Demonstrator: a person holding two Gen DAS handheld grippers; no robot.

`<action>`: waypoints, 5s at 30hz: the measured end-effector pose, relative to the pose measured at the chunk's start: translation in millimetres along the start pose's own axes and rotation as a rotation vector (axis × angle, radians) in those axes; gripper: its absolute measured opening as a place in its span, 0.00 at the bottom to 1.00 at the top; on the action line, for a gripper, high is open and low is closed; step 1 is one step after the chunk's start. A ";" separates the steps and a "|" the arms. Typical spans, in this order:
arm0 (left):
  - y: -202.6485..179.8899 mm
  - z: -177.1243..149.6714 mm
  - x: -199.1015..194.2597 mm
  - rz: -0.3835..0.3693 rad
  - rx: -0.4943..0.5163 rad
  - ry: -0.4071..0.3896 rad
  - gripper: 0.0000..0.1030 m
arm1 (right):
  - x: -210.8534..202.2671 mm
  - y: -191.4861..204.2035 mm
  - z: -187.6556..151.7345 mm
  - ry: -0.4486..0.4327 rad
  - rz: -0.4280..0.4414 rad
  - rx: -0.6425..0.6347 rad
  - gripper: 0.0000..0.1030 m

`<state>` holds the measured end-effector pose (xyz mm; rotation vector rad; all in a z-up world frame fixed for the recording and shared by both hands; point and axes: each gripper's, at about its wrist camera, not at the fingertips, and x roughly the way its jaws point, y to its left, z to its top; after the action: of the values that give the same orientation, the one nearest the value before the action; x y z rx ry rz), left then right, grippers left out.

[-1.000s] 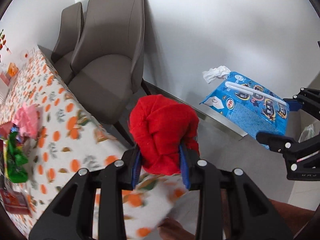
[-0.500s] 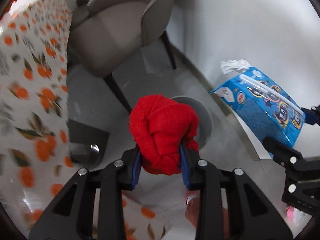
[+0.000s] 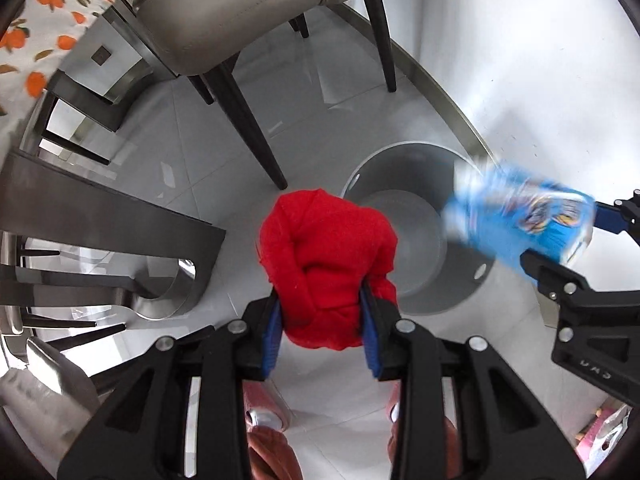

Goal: Collect trash
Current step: 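Carry the red cloth and blue carton off the table toward the grey bin, then open the right tool to drop the carton while the left tool drops the red cloth into the bin, then grasp the red soda can with the left tool while the right tool grasps the green snack wrapper, then carry the soda can and snack wrapper off the table over the grey bin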

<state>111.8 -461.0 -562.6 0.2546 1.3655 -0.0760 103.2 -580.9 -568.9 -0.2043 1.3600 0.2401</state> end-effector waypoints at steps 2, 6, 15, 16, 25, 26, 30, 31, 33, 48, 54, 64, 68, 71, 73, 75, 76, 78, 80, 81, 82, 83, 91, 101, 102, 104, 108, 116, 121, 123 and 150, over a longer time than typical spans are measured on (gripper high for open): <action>4.4 -2.5 0.5 -0.011 -0.006 0.002 0.33 | 0.6 -1.0 0.5 -0.002 -0.003 0.002 0.63; 1.9 2.1 4.6 -0.026 -0.006 0.005 0.33 | -5.4 -9.0 -1.0 -0.016 -0.004 0.025 0.64; -20.9 9.9 18.1 -0.066 0.015 0.019 0.34 | -12.3 -23.6 -5.1 -0.023 -0.005 0.035 0.64; -23.3 11.1 20.1 -0.067 0.019 0.019 0.34 | -12.8 -25.1 -5.9 -0.025 -0.007 0.038 0.64; -36.5 20.6 22.0 -0.040 0.043 -0.016 0.51 | -14.0 -33.3 -6.0 -0.034 -0.025 0.055 0.64; -37.5 21.6 20.5 -0.035 0.044 -0.022 0.54 | -15.1 -34.5 -6.2 -0.035 -0.026 0.057 0.64; -40.9 26.5 12.4 -0.026 0.051 -0.040 0.57 | -20.2 -37.7 -5.2 -0.040 -0.036 0.062 0.64; -41.1 27.3 10.1 -0.028 0.053 -0.043 0.57 | -21.8 -38.2 -5.3 -0.041 -0.038 0.064 0.64; -40.3 28.2 4.7 -0.032 0.059 -0.048 0.58 | -26.2 -38.7 -4.6 -0.044 -0.042 0.070 0.64; -12.1 29.5 -80.5 -0.055 0.034 -0.088 0.65 | -95.1 -32.0 4.9 -0.080 -0.047 0.079 0.66; 6.9 29.1 -152.0 -0.097 0.005 -0.107 0.69 | -146.2 -33.4 16.7 -0.100 -0.049 0.069 0.70; 65.1 26.1 -283.1 -0.133 -0.007 -0.145 0.70 | -289.0 -1.7 50.1 -0.141 -0.083 0.062 0.77; 115.4 14.7 -327.7 -0.138 -0.061 -0.185 0.76 | -340.4 35.0 65.3 -0.185 -0.075 0.056 0.82; 161.8 2.3 -351.2 -0.106 -0.091 -0.198 0.76 | -366.7 71.0 80.7 -0.206 -0.042 0.023 0.82; 192.1 -7.1 -358.6 -0.073 -0.120 -0.191 0.76 | -380.3 107.0 91.9 -0.217 -0.013 -0.015 0.82; 230.9 -18.9 -365.7 -0.044 -0.171 -0.181 0.76 | -389.8 139.8 102.8 -0.233 0.010 -0.054 0.82; 254.3 -26.4 -368.5 -0.033 -0.209 -0.174 0.76 | -393.9 158.2 109.0 -0.239 0.024 -0.080 0.82; 292.9 -38.0 -373.1 -0.011 -0.273 -0.161 0.76 | -400.5 193.2 118.9 -0.256 0.045 -0.120 0.82; 332.8 -51.4 -377.1 0.030 -0.322 -0.154 0.76 | -404.8 227.7 127.6 -0.266 0.063 -0.160 0.82; 351.7 -59.4 -378.8 0.048 -0.336 -0.159 0.76 | -406.7 246.6 132.7 -0.272 0.072 -0.179 0.82; 368.6 -64.0 -380.2 0.066 -0.347 -0.164 0.76 | -409.1 260.8 135.1 -0.279 0.078 -0.191 0.82; 386.0 -68.7 -381.5 0.086 -0.353 -0.174 0.76 | -410.7 279.0 140.5 -0.286 0.085 -0.206 0.82; 465.9 -88.1 -384.7 0.136 -0.322 -0.271 0.79 | -416.8 379.4 173.7 -0.327 0.102 -0.274 0.82; 498.5 -60.1 -333.8 0.064 -0.256 -0.306 0.79 | -376.2 414.6 216.8 -0.293 0.030 -0.204 0.82; 498.9 -57.0 -328.5 0.062 -0.251 -0.304 0.79 | -370.6 413.8 220.1 -0.285 0.027 -0.195 0.82; 498.2 -51.6 -319.9 0.054 -0.242 -0.301 0.79 | -360.4 410.9 227.0 -0.273 0.019 -0.179 0.82; 497.7 -43.3 -308.5 0.056 -0.239 -0.299 0.79 | -345.0 405.9 240.7 -0.263 0.007 -0.160 0.82; 498.2 -32.6 -294.3 0.080 -0.208 -0.301 0.79 | -320.4 406.5 268.6 -0.265 0.039 -0.140 0.82; 502.8 -29.8 -287.7 0.066 -0.206 -0.308 0.78 | -309.8 412.9 277.4 -0.260 0.047 -0.149 0.82; 504.7 -29.7 -286.5 0.045 -0.208 -0.312 0.66 | -308.1 414.6 278.3 -0.256 0.054 -0.155 0.81; 527.8 -73.5 -319.0 0.061 -0.299 -0.357 0.65 | -353.4 432.5 245.6 -0.315 0.099 -0.272 0.04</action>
<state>81.8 37.6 -193.4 0.0279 0.9969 0.1285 141.7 -115.4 -176.3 -0.3129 1.0230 0.5201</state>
